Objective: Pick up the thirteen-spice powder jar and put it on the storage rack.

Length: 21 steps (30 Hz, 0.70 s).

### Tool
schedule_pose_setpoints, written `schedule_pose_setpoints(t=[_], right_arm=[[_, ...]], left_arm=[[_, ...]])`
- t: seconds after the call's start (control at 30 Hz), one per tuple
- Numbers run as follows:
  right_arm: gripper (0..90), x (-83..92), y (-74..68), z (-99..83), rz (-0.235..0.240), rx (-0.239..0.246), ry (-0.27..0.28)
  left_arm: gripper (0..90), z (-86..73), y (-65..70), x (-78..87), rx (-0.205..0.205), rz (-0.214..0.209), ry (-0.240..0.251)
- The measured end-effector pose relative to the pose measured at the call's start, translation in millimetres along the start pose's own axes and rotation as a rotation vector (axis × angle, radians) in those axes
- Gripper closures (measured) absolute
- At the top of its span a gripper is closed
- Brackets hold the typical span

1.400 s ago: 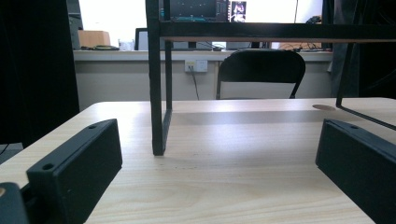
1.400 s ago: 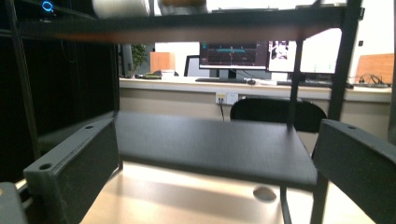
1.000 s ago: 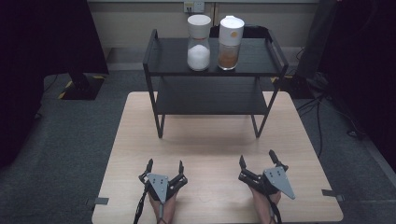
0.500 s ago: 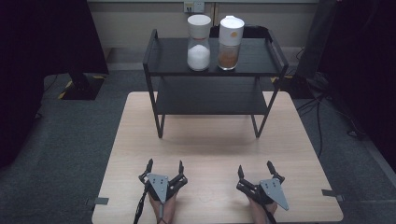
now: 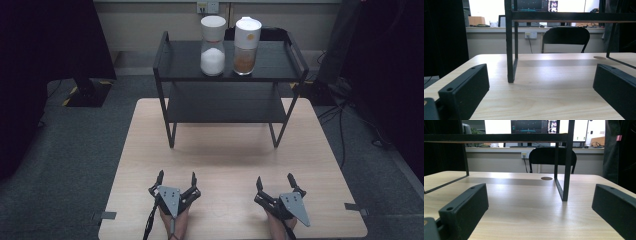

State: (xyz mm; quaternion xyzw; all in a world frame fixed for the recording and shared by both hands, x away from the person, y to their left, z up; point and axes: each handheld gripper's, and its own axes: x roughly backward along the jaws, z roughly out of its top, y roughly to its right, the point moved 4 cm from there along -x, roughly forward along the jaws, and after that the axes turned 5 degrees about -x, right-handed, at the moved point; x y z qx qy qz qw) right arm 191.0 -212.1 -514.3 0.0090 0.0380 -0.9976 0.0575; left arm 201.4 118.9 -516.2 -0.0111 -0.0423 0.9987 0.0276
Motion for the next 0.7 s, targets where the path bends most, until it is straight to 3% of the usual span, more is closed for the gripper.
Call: schedule_pose_setpoints(t=[0.57, 0.7], right_arm=[[0.0, 0.0, 0.8, 0.0, 0.005, -0.001, 0.0], [0.0, 0.4, 1.3, 0.1, 0.011, 0.0, 0.0]], left_arm=[[0.0, 0.0, 0.0, 0.0, 0.0, 0.0, 0.001], [0.0, 0.6, -7.0, -0.2, 0.015, -0.038, -0.005]])
